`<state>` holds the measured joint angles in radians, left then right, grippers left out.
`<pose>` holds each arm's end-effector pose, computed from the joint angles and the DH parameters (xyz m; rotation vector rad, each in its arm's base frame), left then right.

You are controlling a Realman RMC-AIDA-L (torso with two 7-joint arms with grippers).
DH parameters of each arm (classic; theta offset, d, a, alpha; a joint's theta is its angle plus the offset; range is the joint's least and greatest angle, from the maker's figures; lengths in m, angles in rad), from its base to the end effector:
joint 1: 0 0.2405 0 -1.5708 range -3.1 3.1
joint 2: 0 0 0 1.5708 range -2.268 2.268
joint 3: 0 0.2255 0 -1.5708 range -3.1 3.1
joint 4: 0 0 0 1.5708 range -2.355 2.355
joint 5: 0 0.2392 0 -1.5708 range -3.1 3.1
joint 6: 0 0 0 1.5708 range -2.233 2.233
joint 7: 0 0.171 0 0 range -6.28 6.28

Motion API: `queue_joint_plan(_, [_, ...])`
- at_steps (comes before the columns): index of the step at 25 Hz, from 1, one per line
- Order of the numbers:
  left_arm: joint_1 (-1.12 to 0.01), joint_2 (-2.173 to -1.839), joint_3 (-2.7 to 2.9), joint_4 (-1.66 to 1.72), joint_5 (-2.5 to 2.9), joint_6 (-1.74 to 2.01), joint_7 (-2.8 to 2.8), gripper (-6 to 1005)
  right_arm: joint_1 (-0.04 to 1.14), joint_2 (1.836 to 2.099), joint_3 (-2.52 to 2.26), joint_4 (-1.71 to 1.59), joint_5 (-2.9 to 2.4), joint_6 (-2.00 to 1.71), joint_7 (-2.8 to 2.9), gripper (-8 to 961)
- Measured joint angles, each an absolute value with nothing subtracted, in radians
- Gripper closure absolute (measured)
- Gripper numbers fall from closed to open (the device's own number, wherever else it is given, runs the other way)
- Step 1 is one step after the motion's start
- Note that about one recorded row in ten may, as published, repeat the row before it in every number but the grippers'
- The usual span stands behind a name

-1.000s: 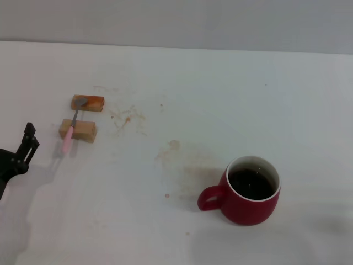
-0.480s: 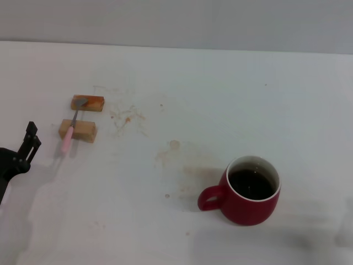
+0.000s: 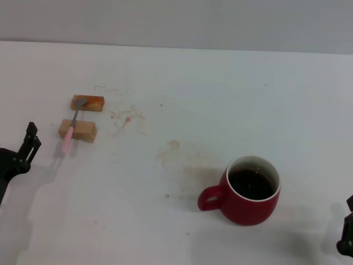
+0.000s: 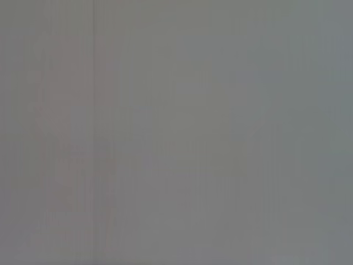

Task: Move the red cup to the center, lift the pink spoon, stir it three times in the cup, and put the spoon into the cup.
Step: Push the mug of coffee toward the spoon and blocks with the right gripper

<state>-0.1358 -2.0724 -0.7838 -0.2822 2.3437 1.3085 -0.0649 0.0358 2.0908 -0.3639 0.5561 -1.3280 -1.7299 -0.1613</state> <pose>-0.3509 0.2676 -0.0281 -1.5668 -0.5484 -0.6580 0.3010 0.1364 -0.0852 -1.5456 0.6694 0.7460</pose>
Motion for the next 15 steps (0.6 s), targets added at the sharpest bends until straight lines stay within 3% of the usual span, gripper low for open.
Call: queue_joint_plan(15, [-0.137,-2.072,-0.784,-0.282,2.346,1.309,-0.066,183,0.042,2.091,-0.378,0.568,-1.329,-1.706,-0.162,953])
